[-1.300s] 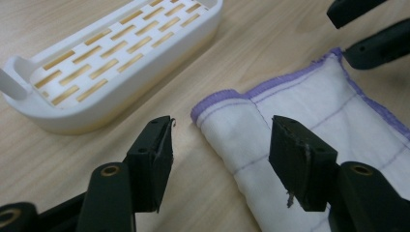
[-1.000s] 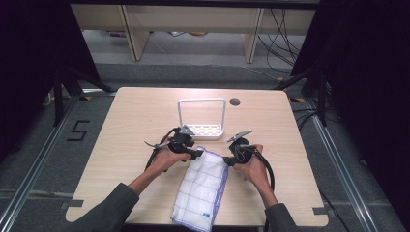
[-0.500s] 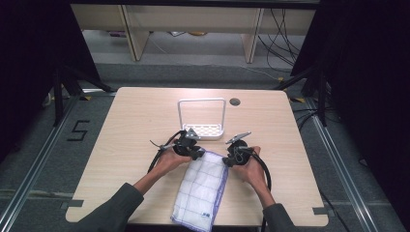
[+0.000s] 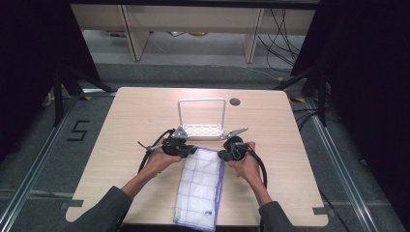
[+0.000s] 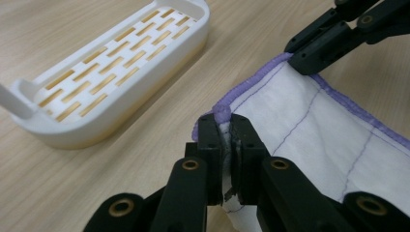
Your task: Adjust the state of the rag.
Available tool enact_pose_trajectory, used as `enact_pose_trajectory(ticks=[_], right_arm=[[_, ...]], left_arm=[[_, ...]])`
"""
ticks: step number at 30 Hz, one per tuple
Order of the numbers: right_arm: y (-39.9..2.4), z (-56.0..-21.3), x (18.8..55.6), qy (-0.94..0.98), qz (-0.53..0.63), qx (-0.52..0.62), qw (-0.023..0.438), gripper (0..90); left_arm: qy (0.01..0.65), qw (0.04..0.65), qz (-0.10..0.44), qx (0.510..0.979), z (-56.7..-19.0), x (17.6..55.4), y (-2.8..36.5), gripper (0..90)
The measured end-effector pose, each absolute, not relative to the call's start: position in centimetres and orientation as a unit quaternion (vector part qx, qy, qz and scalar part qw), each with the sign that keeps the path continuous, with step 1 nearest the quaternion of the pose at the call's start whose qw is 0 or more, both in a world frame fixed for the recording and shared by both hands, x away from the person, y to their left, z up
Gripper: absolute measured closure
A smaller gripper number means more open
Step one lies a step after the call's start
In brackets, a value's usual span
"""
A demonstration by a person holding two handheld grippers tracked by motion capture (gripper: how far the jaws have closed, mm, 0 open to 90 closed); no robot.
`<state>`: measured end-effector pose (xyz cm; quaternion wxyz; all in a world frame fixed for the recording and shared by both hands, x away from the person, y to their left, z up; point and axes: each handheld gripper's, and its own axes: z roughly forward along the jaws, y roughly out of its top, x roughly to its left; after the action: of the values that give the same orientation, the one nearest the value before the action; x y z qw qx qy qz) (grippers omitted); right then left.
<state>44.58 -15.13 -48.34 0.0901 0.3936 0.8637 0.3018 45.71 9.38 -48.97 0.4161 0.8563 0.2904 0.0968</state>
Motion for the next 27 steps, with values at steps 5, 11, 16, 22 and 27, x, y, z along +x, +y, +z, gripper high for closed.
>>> enact_pose_trajectory(ticks=[5,11,16,22,27], right_arm=[[-14.0,-48.0,45.0,0.865,0.305,0.386,0.094,85.1],[-13.7,-47.1,44.7,0.864,0.316,0.379,0.097,85.1],[-14.0,-46.5,44.1,0.858,0.339,0.374,0.097,85.1],[-14.4,-45.7,43.8,0.857,0.351,0.366,0.094,85.1],[-14.5,-45.5,43.9,0.855,0.360,0.361,0.094,85.1]], left_arm=[[0.298,0.428,0.097,0.848,-48.6,45.3,10.6,83.7],[0.295,0.433,0.092,0.847,-48.1,44.7,10.9,83.5],[0.295,0.439,0.081,0.845,-47.6,44.3,11.0,83.3],[0.295,0.439,0.071,0.845,-46.8,44.3,10.7,83.2],[0.291,0.450,0.066,0.842,-45.9,44.0,10.8,83.1]])
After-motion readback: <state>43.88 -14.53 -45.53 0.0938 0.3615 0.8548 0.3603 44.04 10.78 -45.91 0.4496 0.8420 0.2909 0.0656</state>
